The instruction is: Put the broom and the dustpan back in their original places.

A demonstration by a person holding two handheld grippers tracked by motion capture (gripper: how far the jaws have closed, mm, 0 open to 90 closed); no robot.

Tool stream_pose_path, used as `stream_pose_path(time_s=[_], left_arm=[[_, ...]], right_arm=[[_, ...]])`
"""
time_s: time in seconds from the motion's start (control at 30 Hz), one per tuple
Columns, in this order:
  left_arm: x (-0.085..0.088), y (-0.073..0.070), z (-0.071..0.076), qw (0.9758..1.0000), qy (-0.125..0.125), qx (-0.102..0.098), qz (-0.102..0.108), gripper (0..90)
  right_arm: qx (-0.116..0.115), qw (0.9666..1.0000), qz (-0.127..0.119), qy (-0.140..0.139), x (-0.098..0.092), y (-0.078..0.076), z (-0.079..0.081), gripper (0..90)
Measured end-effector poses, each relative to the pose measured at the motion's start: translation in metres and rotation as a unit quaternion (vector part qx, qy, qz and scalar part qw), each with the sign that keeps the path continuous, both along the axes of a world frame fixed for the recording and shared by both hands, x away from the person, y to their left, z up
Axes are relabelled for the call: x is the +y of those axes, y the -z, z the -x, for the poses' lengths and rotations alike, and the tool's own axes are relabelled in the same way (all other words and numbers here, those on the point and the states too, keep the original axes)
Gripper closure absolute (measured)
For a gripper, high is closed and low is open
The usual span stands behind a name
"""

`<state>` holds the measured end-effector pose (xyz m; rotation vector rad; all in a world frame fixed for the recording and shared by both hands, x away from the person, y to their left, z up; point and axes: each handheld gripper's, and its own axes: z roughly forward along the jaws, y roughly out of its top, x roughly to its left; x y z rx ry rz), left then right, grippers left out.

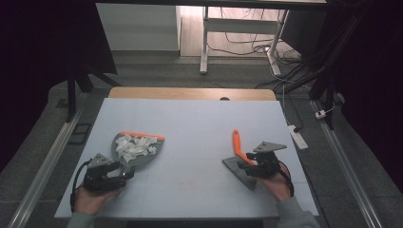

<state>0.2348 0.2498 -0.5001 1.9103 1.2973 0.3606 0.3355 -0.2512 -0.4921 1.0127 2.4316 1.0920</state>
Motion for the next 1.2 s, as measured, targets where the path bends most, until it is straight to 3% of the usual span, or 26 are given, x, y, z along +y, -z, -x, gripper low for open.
stream_pose_path(time_s=[0.1,0.27,0.43,0.5,0.7,0.93,1.2], left_arm=[[-0.004,-0.004,-0.004,0.9995,0.029,-0.007,0.001,30.2],[-0.015,-0.004,-0.016,0.9969,0.078,-0.002,0.001,30.2],[-0.021,0.002,-0.022,0.9943,0.106,0.007,-0.009,30.1],[-0.021,0.003,-0.019,0.9936,0.113,0.008,-0.002,30.1],[-0.019,0.004,-0.009,0.9937,0.111,0.005,0.014,30.2],[-0.029,0.006,-0.007,0.9928,0.119,0.006,0.011,30.2],[-0.029,0.007,-0.008,0.9935,0.114,0.005,0.009,30.1]], right_arm=[[-0.005,0.9999,-0.002,-0.014,0.001,0.001,0.003,45.3],[-0.014,0.9993,0.008,-0.035,0.002,0.002,0.008,45.8],[-0.020,0.9985,0.017,-0.048,0.001,0.004,0.015,45.8],[-0.021,0.9985,0.017,-0.048,-0.001,0.004,0.018,45.9],[-0.022,0.9979,0.013,-0.059,-0.004,0.004,0.023,45.9],[-0.031,0.9973,0.005,-0.066,-0.009,0.000,0.025,45.9],[-0.031,0.9966,0.010,-0.076,-0.005,0.001,0.024,45.9]])
